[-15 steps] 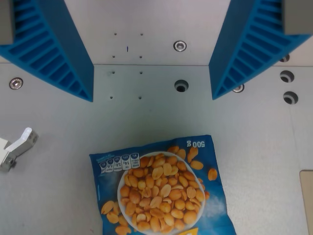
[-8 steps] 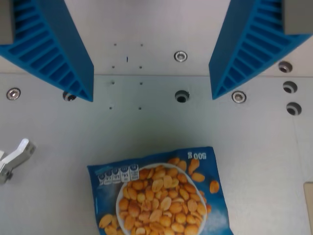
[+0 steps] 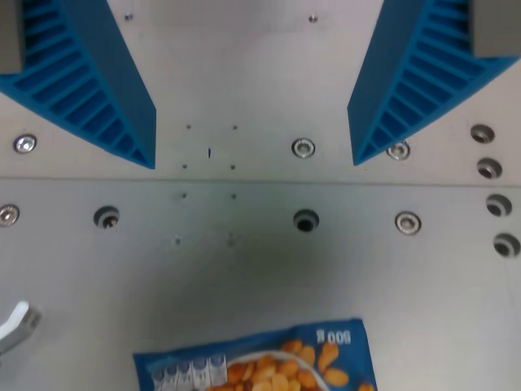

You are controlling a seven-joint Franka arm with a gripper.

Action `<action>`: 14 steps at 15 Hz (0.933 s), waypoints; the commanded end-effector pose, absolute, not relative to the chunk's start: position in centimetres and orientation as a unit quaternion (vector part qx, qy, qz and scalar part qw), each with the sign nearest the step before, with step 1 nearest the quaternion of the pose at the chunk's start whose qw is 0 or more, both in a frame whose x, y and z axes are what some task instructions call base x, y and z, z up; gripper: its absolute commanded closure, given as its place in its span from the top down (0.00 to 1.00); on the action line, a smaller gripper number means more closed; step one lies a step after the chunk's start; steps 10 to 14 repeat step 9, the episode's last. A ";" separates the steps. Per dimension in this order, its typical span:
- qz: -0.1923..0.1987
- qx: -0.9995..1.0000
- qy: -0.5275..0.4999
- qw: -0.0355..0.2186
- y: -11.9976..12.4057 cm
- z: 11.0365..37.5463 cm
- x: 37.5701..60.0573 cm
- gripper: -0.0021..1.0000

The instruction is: Move in base negative x

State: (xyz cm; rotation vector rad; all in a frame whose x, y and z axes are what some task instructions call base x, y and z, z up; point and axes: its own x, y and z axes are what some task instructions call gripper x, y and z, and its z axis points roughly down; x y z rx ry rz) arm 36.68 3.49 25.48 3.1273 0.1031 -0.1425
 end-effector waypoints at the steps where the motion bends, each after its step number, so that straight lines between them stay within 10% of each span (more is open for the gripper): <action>1: -0.004 1.000 0.028 0.002 3.8 26.1 34.0 1.00; 14: -0.004 1.000 0.028 0.002 4.1 25.4 29.9 1.00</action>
